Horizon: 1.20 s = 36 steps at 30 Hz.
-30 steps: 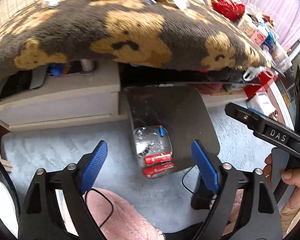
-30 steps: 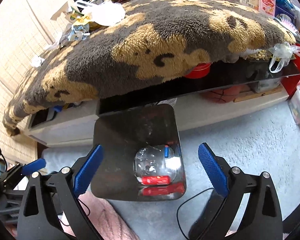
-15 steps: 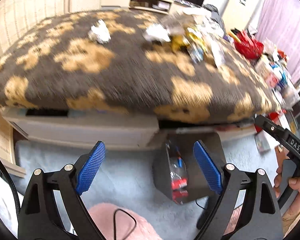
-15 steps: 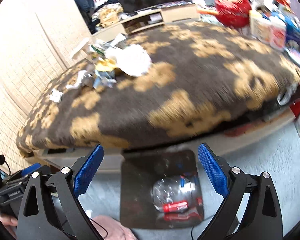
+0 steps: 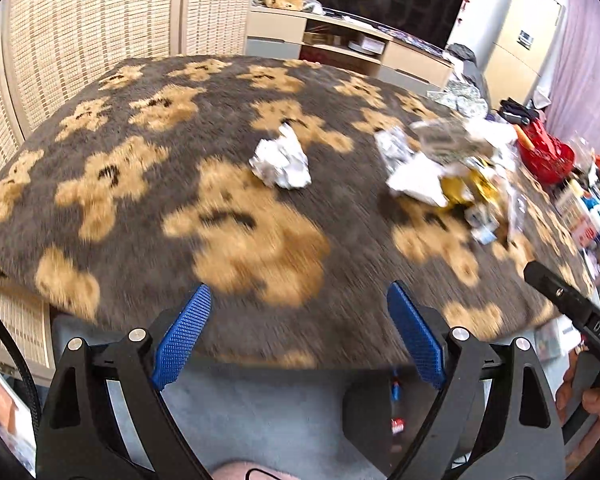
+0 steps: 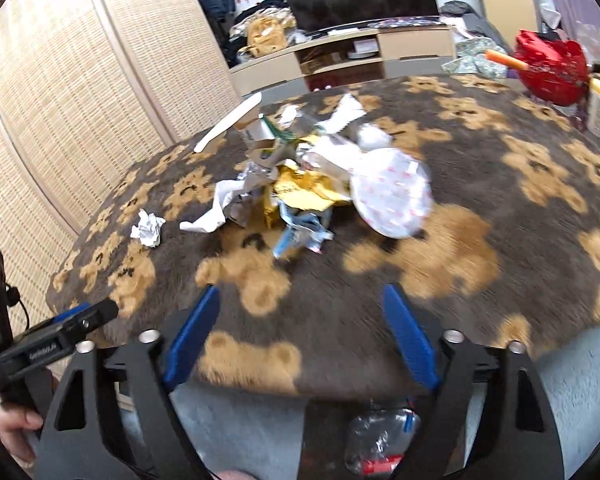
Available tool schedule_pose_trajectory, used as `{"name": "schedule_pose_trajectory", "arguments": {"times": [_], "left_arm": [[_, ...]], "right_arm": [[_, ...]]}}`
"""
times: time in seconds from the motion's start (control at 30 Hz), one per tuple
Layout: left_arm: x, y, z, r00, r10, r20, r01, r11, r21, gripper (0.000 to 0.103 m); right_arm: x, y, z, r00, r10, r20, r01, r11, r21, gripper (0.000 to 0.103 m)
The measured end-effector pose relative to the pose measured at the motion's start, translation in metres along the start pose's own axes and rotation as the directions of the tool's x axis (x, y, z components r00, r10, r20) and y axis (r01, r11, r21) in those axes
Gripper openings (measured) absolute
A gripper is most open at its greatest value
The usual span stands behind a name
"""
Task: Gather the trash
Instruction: 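Grasp the crumpled white paper with the left tool while the right tool grasps the blue-white wrapper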
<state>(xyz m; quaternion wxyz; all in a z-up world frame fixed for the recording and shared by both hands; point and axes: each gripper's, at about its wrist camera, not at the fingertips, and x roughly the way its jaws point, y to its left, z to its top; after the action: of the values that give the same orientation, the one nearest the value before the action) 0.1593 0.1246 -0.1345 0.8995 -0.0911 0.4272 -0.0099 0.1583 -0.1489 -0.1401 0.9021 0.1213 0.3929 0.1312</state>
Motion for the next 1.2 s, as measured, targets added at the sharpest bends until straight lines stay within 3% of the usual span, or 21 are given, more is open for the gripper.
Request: {"name": "schedule_pose_trajectory", "arguments": {"times": [0.13,0.4,0.47,0.6,0.67,0.8,1.2], "left_arm": [[0.014,0.007,0.02,1.0,-0.002,0.013,0.002,1.0,-0.013,0.084],[0.051,0.009,0.058,0.999,0.025,0.034,-0.025,1.0,0.008,0.076],[0.059,0.01,0.064,0.999,0.029,0.033,-0.03,1.0,0.009,0.068],[0.076,0.008,0.072,1.0,0.026,0.013,-0.027,0.999,0.019,0.049],[0.082,0.006,0.073,1.0,0.017,-0.004,-0.017,0.999,0.027,0.03],[0.079,0.0,0.068,1.0,0.007,0.0,-0.007,0.999,0.039,0.023],[0.033,-0.03,0.014,0.997,-0.071,-0.04,0.074,0.994,0.081,0.021]], "right_arm": [[0.021,0.002,0.01,1.0,0.01,-0.006,-0.01,1.0,0.004,0.064],[0.05,0.001,0.021,1.0,0.006,-0.016,-0.006,1.0,-0.005,0.054],[0.056,0.001,0.022,1.0,0.006,-0.019,-0.006,1.0,-0.007,0.051],[0.065,-0.003,0.023,0.999,-0.009,-0.035,0.009,1.0,-0.014,0.034],[0.068,-0.005,0.022,0.999,-0.016,-0.043,0.015,1.0,-0.021,0.022],[0.059,-0.01,0.018,0.999,-0.007,-0.036,0.006,1.0,-0.021,0.009],[0.007,-0.013,-0.015,0.998,-0.013,-0.055,0.012,1.0,-0.026,0.007]]}}
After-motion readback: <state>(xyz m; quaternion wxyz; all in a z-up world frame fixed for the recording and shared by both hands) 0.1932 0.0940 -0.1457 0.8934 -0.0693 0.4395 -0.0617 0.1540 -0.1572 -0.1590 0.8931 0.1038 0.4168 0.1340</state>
